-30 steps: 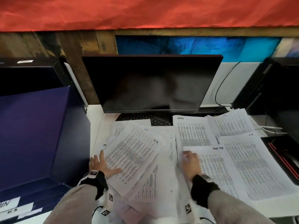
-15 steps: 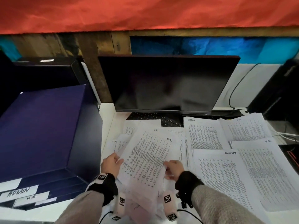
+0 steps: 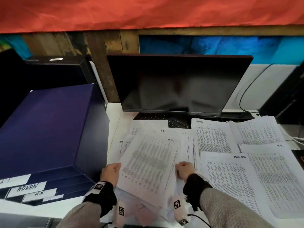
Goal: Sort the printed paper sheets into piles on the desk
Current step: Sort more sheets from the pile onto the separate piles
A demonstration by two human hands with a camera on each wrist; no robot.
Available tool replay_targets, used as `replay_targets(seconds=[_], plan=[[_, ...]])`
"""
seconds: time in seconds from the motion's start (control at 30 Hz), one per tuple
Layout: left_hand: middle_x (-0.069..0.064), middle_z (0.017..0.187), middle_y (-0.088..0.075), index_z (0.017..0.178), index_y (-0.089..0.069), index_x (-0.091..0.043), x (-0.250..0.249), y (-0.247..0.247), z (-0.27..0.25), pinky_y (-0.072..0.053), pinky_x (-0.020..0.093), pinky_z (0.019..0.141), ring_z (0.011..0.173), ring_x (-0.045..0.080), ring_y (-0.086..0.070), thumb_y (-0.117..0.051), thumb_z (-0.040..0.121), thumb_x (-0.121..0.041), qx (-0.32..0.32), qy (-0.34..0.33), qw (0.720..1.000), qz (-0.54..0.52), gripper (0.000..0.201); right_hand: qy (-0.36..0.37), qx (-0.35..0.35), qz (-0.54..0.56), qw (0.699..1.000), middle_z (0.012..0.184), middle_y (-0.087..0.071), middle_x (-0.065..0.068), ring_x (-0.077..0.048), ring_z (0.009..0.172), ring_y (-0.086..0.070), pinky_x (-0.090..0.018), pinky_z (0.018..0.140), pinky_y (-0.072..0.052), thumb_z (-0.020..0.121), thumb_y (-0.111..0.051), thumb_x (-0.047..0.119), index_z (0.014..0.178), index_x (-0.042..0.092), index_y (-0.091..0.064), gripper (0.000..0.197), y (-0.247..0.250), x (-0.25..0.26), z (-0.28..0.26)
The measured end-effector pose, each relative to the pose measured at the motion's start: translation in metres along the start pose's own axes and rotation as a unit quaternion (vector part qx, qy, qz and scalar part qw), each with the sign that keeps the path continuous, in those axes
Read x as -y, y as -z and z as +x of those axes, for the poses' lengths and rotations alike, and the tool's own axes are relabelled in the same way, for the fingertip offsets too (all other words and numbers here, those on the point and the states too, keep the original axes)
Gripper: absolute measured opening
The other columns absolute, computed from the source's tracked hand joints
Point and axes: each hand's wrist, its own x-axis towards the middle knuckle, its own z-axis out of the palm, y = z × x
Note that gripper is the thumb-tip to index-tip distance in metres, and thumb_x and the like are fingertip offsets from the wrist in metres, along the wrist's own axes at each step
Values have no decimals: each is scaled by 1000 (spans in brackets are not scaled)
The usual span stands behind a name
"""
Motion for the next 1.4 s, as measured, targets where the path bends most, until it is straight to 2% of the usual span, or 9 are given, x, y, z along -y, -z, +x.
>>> replay_targets(seconds=[0.2, 0.37, 0.47, 0.57, 0.73, 1.0, 1.23, 1.33, 1.4], plan=[[21, 102, -61, 105, -55, -8, -4, 2, -2, -41, 32, 74, 86, 34, -53, -40, 96, -9, -6, 20, 996, 83, 18, 6, -41, -39, 998, 64, -53, -6, -21, 62, -50, -26, 62, -44, 85, -55, 14, 62, 14, -47, 24, 23, -3, 0], [4, 85, -54, 79, -39, -15, -8, 4, -5, -40, 27, 69, 79, 24, -50, -44, 80, -1, 99, 22, 978, 181, 15, 23, -20, -41, 999, 62, -51, -5, -20, 63, -49, -34, 72, -49, 83, -65, 15, 58, 16, -44, 33, 39, -8, 7], [-1, 80, -50, 72, -36, -19, -11, 1, -3, -39, 26, 67, 78, 22, -51, -49, 76, -4, 134, 18, 972, 194, 21, 71, 17, -16, 997, 54, -44, 3, -17, 58, -43, -32, 65, -43, 75, -77, 14, 54, 18, -39, 44, 42, -8, 4], [2, 93, -57, 83, -46, -22, -18, -5, 0, -44, 25, 69, 87, 22, -60, -63, 71, -16, 140, 21, 979, 146, 21, 131, 49, -26, 990, 56, -39, 7, -13, 56, -38, -25, 61, -36, 67, -82, 7, 51, 21, -34, 53, 39, -9, -2], [3, 106, -57, 111, -46, -20, -21, -21, 7, -52, 31, 77, 92, 21, -60, -77, 65, -32, 129, 67, 989, 26, 57, 145, 88, 8, 985, 57, -44, 7, -14, 59, -43, -27, 62, -41, 68, -82, 5, 47, 24, -43, 48, 33, -13, -10], [0, 90, -65, 87, -59, -18, -23, -25, 7, -45, 27, 80, 89, 22, -62, -75, 75, -11, 111, 58, 991, -50, 21, 82, 102, 182, 975, 57, -24, 0, -12, 51, -31, -23, 53, -36, 81, -71, 4, 59, 18, -33, 46, 39, -17, -19], [-1, 78, -68, 73, -55, -13, -3, -14, 3, -43, 25, 72, 79, 22, -62, -67, 82, -4, 70, 27, 992, -100, 17, 53, 30, 149, 987, 77, -55, -18, -25, 69, -53, -41, 68, -50, 87, -60, 0, 70, 11, -43, 26, 45, -16, -16], [1, 91, -70, 82, -57, -14, 7, -8, 2, -47, 27, 79, 90, 21, -65, -60, 84, 3, 114, 3, 988, -105, 18, 41, -2, 91, 995, 72, -56, -18, -23, 64, -53, -39, 66, -50, 83, -52, -7, 74, 11, -48, 21, 45, -20, -13], [0, 98, -69, 93, -59, -17, 9, -6, -1, -47, 26, 83, 95, 19, -64, -53, 86, 6, 133, -8, 985, -111, 25, 33, 39, 64, 997, 78, -65, -22, -27, 68, -59, -44, 71, -54, 79, -48, -7, 83, 12, -59, 22, 42, -22, -14]])
